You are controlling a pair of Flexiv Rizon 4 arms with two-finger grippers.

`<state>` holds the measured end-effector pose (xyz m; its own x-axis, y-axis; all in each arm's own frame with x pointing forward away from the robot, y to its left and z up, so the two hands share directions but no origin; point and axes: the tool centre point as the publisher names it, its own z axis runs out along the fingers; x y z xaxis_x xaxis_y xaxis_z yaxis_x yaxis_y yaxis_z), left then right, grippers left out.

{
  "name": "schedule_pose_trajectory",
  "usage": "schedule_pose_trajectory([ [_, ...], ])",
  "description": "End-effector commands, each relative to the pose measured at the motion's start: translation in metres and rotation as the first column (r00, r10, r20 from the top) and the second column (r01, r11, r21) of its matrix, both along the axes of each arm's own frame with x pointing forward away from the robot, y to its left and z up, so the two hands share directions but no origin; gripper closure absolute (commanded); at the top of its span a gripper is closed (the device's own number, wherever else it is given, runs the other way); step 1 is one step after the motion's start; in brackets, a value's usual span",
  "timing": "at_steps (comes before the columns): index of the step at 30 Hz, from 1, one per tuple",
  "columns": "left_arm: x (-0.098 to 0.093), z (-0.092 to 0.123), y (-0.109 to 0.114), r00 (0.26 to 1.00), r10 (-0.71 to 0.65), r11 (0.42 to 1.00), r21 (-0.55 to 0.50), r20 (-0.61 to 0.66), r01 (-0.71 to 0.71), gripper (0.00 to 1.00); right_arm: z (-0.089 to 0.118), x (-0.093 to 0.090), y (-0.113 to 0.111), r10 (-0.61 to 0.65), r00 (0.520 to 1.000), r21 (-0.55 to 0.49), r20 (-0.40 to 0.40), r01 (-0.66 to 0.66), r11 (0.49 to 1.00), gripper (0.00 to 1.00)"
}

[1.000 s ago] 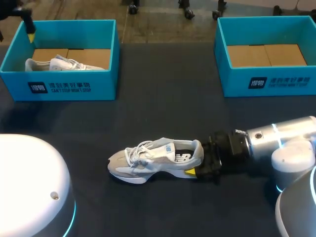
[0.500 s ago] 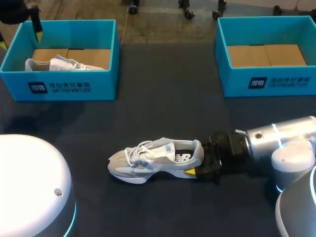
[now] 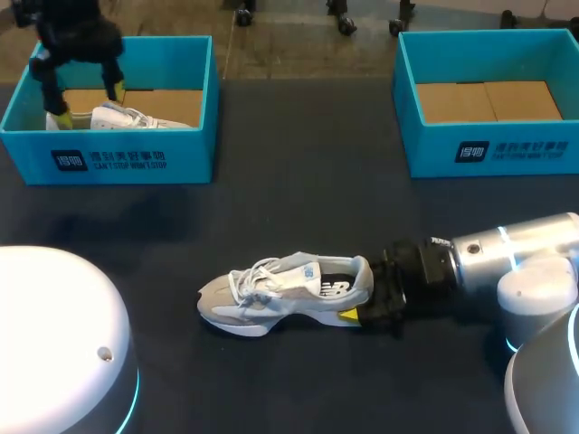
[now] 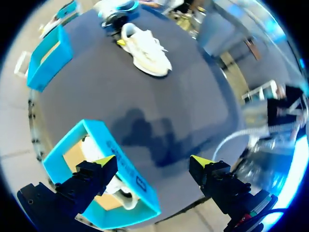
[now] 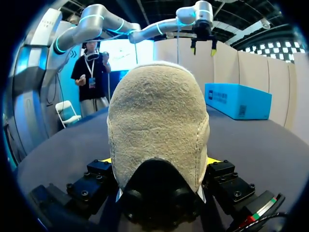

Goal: Take the shoe out of the shoebox, open the shoe tongue, remove and reinsert the insole, then place the shoe into the shoebox

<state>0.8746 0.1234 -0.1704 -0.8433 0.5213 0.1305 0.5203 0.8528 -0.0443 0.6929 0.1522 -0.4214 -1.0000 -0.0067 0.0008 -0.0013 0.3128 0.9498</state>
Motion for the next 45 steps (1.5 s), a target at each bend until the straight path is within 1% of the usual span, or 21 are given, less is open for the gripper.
schedule_pose_trajectory([
  [1,-0.007,-0.003,-0.023,0.828,0.551,0.810,0.175,0.104,-0.560,0.00,-0.003,-0.003,0.000,-0.002,1.000,-0.002,0.001,0.002,1.000,1.00],
  [10,-0.007,-0.003,-0.023,0.828,0.551,0.810,0.175,0.104,-0.560,0.00,-0.003,-0.003,0.000,-0.002,1.000,-0.002,0.001,0.002,1.000,1.00],
  [11,-0.013,-0.003,-0.025,0.816,0.573,0.800,0.163,0.080,-0.578,0.00,-0.003,-0.003,0.000,-0.002,1.000,-0.002,0.001,0.002,1.000,1.00],
  [12,-0.022,-0.005,-0.030,0.770,0.635,0.756,0.156,0.065,-0.636,0.00,-0.003,-0.003,0.000,-0.002,1.000,-0.002,0.001,0.002,1.000,1.00],
  [13,-0.026,-0.007,-0.033,0.752,0.657,0.739,0.150,0.054,-0.657,0.00,-0.003,-0.003,0.000,-0.002,1.000,-0.002,0.001,0.002,1.000,1.00],
  [14,-0.035,-0.008,-0.039,0.703,0.711,0.692,0.157,0.016,-0.705,0.00,-0.003,-0.003,0.000,-0.002,1.000,-0.002,0.001,0.002,1.000,1.00],
  [15,-0.042,-0.010,-0.045,0.643,0.765,0.631,0.160,0.034,-0.759,0.00,-0.003,-0.003,0.000,-0.002,1.000,-0.002,0.001,0.002,1.000,1.00],
  [16,-0.049,-0.011,-0.049,0.590,0.806,0.580,0.138,0.044,-0.803,0.00,-0.003,-0.003,0.000,-0.002,1.000,-0.002,0.001,0.002,1.000,1.00],
  [17,-0.054,-0.011,-0.053,0.541,0.840,0.531,0.143,0.043,-0.835,0.00,-0.003,-0.003,0.000,-0.002,1.000,-0.002,0.001,0.002,1.000,1.00],
  [19,-0.069,-0.012,-0.066,0.373,0.925,0.365,0.111,0.069,-0.924,0.00,-0.003,-0.003,0.000,-0.002,1.000,-0.002,0.001,0.002,1.000,1.00],
  [20,-0.073,-0.012,-0.070,0.325,0.943,0.316,0.111,0.074,-0.942,0.00,-0.003,-0.003,0.000,-0.002,1.000,-0.002,0.001,0.002,1.000,1.00],
  [21,-0.078,-0.012,-0.076,0.258,0.964,0.248,0.129,0.070,-0.960,0.00,-0.003,-0.003,0.000,-0.002,1.000,-0.002,0.001,0.002,1.000,1.00],
  [22,-0.082,-0.012,-0.083,0.176,0.979,0.165,0.111,0.099,-0.980,0.00,-0.003,-0.003,0.000,-0.002,1.000,-0.002,0.001,0.002,1.000,1.00],
  [23,-0.086,-0.014,-0.090,0.115,0.987,0.105,0.101,0.108,-0.989,0.00,-0.003,-0.003,0.000,-0.002,1.000,-0.002,0.001,0.002,1.000,1.00],
  [24,-0.089,-0.016,-0.100,0.024,0.993,0.014,0.091,0.115,-0.996,0.00,-0.003,-0.003,0.000,-0.002,1.000,-0.002,0.001,0.002,1.000,1.00],
  [25,-0.090,-0.017,-0.106,-0.017,0.992,-0.026,0.070,0.122,-0.997,0.00,-0.003,-0.003,0.000,-0.002,1.000,-0.002,0.001,0.002,1.000,1.00],
  [26,-0.090,-0.020,-0.117,-0.069,0.985,-0.079,0.055,0.156,-0.995,0.00,-0.003,-0.003,0.000,-0.002,1.000,-0.002,0.001,0.002,1.000,1.00],
  [38,-0.090,-0.020,-0.117,-0.069,0.985,-0.079,0.055,0.156,-0.995,0.00,-0.003,-0.003,0.000,-0.002,1.000,-0.002,0.001,0.002,1.000,1.00],
  [40,-0.094,-0.023,-0.125,-0.095,0.984,-0.111,0.100,0.153,-0.989,0.00,-0.003,-0.003,0.000,-0.002,1.000,-0.002,0.001,0.002,1.000,1.00],
  [43,-0.107,-0.030,-0.146,-0.207,0.963,-0.222,0.073,0.170,-0.972,0.00,-0.003,-0.003,0.000,-0.002,1.000,-0.002,0.001,0.002,1.000,1.00],
  [45,-0.115,-0.036,-0.159,-0.257,0.950,-0.272,0.066,0.180,-0.960,0.00,-0.003,-0.003,0.000,-0.002,1.000,-0.002,0.001,0.002,1.000,1.00],
])
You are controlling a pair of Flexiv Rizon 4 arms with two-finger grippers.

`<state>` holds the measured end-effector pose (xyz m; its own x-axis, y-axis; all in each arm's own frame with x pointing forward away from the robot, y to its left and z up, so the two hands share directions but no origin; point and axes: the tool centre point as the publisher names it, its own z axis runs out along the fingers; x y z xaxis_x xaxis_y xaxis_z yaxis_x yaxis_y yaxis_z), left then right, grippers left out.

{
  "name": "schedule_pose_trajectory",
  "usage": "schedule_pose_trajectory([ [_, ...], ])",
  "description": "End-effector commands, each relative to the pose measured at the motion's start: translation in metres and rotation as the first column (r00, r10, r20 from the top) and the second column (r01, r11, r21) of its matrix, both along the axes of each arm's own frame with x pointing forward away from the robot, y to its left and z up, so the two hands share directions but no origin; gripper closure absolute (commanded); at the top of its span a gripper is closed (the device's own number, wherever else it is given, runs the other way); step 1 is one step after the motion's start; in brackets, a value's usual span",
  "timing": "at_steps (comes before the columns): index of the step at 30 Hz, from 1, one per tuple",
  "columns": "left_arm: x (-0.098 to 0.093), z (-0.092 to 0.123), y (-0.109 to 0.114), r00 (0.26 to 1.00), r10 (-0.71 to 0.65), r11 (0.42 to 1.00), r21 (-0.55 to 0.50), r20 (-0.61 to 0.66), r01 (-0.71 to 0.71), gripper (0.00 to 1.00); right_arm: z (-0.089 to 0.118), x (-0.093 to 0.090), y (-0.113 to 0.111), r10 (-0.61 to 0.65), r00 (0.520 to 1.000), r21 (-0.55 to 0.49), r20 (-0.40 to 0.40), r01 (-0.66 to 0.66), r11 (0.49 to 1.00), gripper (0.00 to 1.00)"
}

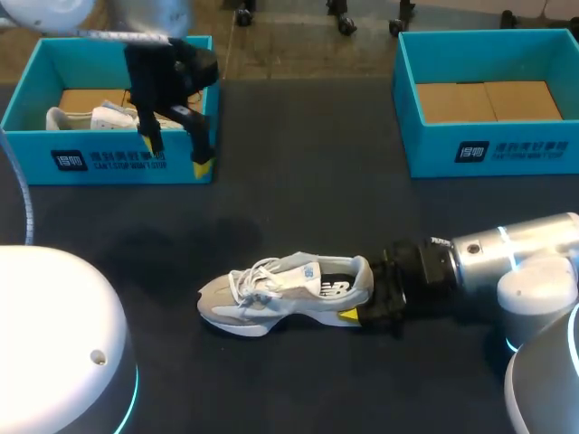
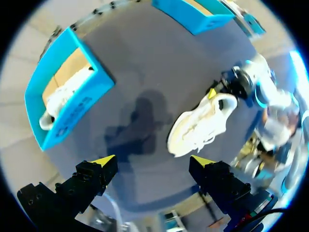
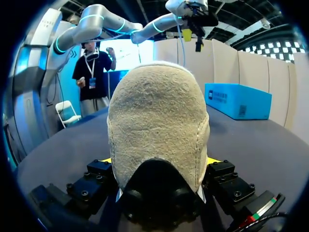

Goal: Take the shoe out of the shoebox, open the shoe tongue, remove and reinsert the insole, then place the shoe into the shoebox

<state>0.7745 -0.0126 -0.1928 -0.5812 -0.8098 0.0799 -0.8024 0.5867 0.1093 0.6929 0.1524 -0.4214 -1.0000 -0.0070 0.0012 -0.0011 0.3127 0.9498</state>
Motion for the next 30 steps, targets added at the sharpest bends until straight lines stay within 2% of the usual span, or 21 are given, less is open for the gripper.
schedule_pose_trajectory([
  [1,-0.020,-0.019,-0.031,0.929,0.366,0.927,0.064,0.061,-0.370,0.00,-0.003,-0.003,0.000,-0.002,1.000,-0.002,0.001,0.002,1.000,1.00],
  [6,-0.030,-0.035,-0.060,0.896,0.442,0.884,0.154,0.030,-0.441,0.00,-0.003,-0.003,0.000,-0.002,1.000,-0.002,0.001,0.002,1.000,1.00],
  [14,-0.050,-0.050,-0.093,0.850,0.523,0.831,0.190,0.052,-0.523,0.00,-0.003,-0.003,0.000,-0.002,1.000,-0.002,0.001,0.002,1.000,1.00],
  [23,-0.075,-0.071,-0.127,0.839,0.532,0.806,0.234,0.117,-0.544,0.00,-0.003,-0.003,0.000,-0.002,1.000,-0.002,0.001,0.002,1.000,1.00],
  [30,-0.084,-0.086,-0.148,0.820,0.547,0.784,0.240,0.170,-0.573,0.00,-0.003,-0.003,0.000,-0.002,1.000,-0.002,0.001,0.002,1.000,1.00],
])
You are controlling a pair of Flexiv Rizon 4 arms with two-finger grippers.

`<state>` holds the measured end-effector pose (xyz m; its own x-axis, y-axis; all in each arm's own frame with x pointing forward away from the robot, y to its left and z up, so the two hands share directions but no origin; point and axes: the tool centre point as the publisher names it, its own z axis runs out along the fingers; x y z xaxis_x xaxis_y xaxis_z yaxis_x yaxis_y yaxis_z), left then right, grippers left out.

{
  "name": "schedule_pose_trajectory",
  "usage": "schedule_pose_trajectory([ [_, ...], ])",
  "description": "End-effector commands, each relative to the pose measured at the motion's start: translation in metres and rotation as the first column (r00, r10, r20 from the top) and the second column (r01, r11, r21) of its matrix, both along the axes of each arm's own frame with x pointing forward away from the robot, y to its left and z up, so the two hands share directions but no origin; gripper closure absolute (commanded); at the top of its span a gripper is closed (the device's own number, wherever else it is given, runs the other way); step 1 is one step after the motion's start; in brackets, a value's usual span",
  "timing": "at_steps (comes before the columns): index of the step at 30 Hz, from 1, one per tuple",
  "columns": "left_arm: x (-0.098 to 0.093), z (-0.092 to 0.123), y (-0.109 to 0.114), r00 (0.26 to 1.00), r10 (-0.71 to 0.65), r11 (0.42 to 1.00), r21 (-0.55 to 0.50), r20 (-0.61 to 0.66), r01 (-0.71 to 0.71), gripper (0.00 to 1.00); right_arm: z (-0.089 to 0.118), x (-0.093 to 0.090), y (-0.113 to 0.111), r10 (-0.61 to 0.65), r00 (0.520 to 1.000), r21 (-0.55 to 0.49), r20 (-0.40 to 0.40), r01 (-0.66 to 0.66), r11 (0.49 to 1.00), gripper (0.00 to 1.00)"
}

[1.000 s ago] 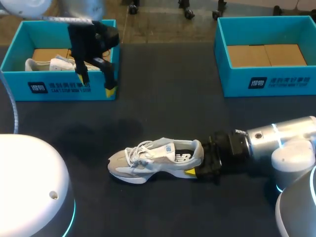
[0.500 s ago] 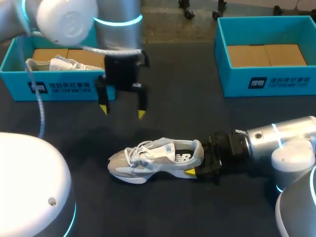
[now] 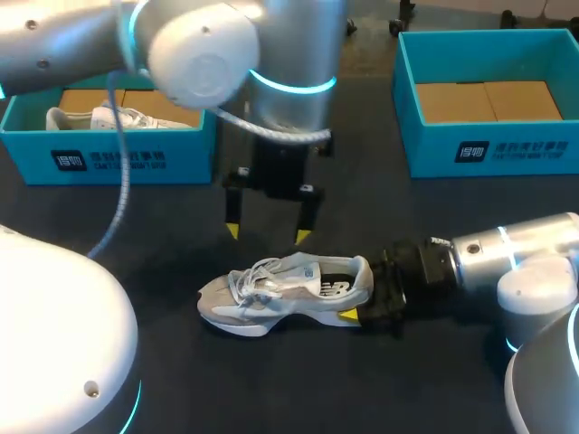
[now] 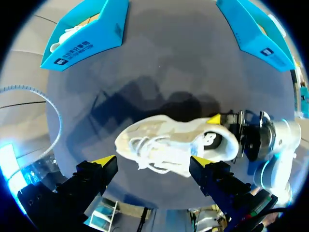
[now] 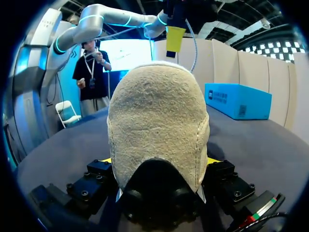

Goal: Take the shoe out of the shoebox, open the shoe tongue, remove and reinsert the insole, then place the shoe into the shoebox

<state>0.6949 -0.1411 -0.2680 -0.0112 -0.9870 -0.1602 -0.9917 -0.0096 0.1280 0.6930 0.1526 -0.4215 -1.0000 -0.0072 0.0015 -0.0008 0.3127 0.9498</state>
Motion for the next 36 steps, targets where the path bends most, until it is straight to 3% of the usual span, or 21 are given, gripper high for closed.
schedule_pose_trajectory([
  [1,-0.007,-0.012,-0.021,1.000,-0.006,0.998,0.058,0.026,0.004,0.00,-0.003,-0.003,0.000,-0.002,1.000,-0.002,0.002,0.002,1.000,1.00],
  [21,-0.017,-0.062,-0.055,0.999,0.028,0.984,0.174,0.047,-0.036,0.00,-0.003,-0.003,0.000,-0.002,1.000,-0.002,0.002,0.002,1.000,1.00],
  [36,-0.021,-0.079,-0.045,0.998,0.065,0.941,0.333,-0.003,-0.060,0.04,-0.003,-0.003,0.000,-0.002,1.000,-0.002,0.002,0.002,1.000,1.00],
])
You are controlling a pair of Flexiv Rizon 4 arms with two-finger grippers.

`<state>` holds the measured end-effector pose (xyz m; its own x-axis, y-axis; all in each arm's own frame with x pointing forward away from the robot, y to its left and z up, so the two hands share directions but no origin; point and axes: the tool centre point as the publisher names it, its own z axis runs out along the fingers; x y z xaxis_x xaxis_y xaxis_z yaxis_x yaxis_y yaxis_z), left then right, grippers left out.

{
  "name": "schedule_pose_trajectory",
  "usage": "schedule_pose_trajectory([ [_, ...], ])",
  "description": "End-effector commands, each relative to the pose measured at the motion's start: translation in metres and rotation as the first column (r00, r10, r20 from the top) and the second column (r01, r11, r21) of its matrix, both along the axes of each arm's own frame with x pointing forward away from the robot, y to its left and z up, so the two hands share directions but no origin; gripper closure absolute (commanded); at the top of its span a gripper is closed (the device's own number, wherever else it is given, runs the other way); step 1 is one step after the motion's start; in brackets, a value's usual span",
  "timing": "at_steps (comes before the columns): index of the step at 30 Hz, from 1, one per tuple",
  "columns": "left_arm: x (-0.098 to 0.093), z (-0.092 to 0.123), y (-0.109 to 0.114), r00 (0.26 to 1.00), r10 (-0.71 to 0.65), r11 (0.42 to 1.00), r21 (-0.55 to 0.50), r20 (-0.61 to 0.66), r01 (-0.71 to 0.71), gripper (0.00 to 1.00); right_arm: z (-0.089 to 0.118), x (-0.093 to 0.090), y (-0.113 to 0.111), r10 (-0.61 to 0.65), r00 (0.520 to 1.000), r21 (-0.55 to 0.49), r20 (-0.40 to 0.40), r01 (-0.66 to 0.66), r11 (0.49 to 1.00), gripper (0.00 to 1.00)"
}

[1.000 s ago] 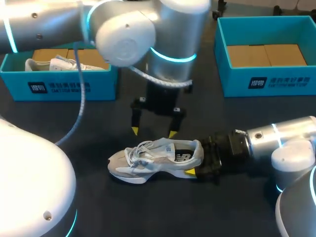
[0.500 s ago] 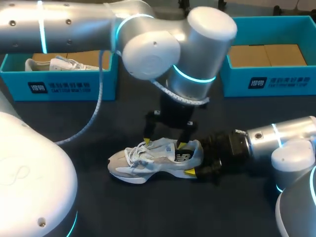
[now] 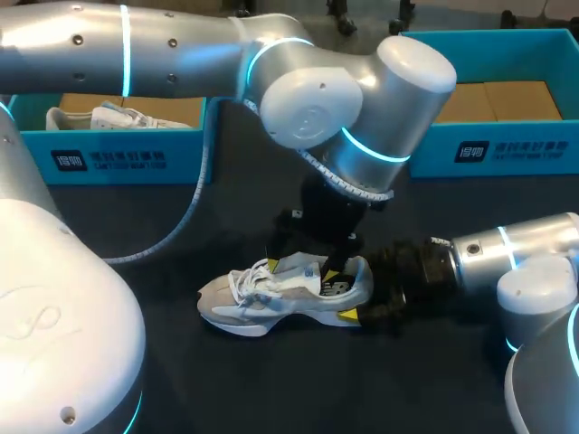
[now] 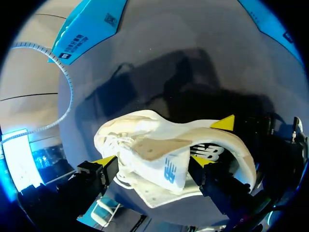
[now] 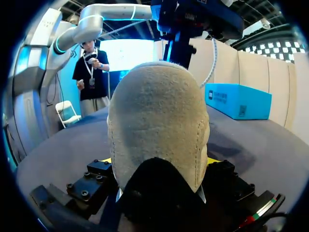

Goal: Take the shoe out of the shoebox, open the shoe tongue, remove and reinsert the insole, then place the shoe into the shoebox

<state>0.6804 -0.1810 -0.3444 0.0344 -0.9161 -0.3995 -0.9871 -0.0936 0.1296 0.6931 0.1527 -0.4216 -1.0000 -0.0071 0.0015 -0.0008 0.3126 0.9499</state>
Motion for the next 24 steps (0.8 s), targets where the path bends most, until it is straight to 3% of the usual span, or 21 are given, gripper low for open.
schedule_pose_trajectory([
  [1,-0.007,-0.003,-0.003,1.000,0.012,0.995,0.096,-0.008,-0.011,0.05,-0.003,-0.003,0.000,-0.002,1.000,-0.002,0.002,0.002,1.000,1.00],
  [5,-0.009,-0.002,0.005,0.999,0.008,0.994,0.113,-0.040,-0.004,0.16,-0.003,-0.003,0.000,-0.002,1.000,-0.002,0.002,0.002,1.000,1.00],
  [6,-0.010,-0.001,0.007,0.999,0.008,0.994,0.113,-0.044,-0.003,0.23,-0.003,-0.003,0.000,-0.002,1.000,-0.002,0.002,0.002,1.000,1.00],
  [8,-0.011,0.001,0.011,0.999,0.007,0.994,0.112,-0.044,-0.002,0.49,-0.003,-0.003,0.000,-0.002,1.000,-0.002,0.002,0.002,1.000,1.00],
  [11,-0.012,0.006,0.016,0.999,0.008,0.995,0.098,-0.047,-0.003,0.64,-0.003,-0.003,0.000,-0.002,1.000,-0.002,0.002,0.002,1.000,1.00],
  [17,-0.011,0.018,0.026,0.999,0.018,0.999,0.041,-0.040,-0.017,0.78,-0.003,-0.003,0.000,-0.002,1.000,-0.002,0.002,0.002,1.000,1.00],
  [21,-0.009,0.028,0.032,0.999,0.032,0.999,-0.008,-0.020,-0.033,1.00,-0.003,-0.003,0.000,-0.002,1.000,-0.002,0.002,0.002,1.000,1.00],
  [24,-0.007,0.032,0.036,0.999,0.044,0.998,-0.042,-0.017,-0.045,1.00,-0.003,-0.003,0.000,-0.002,1.000,-0.002,0.002,0.002,1.000,1.00],
])
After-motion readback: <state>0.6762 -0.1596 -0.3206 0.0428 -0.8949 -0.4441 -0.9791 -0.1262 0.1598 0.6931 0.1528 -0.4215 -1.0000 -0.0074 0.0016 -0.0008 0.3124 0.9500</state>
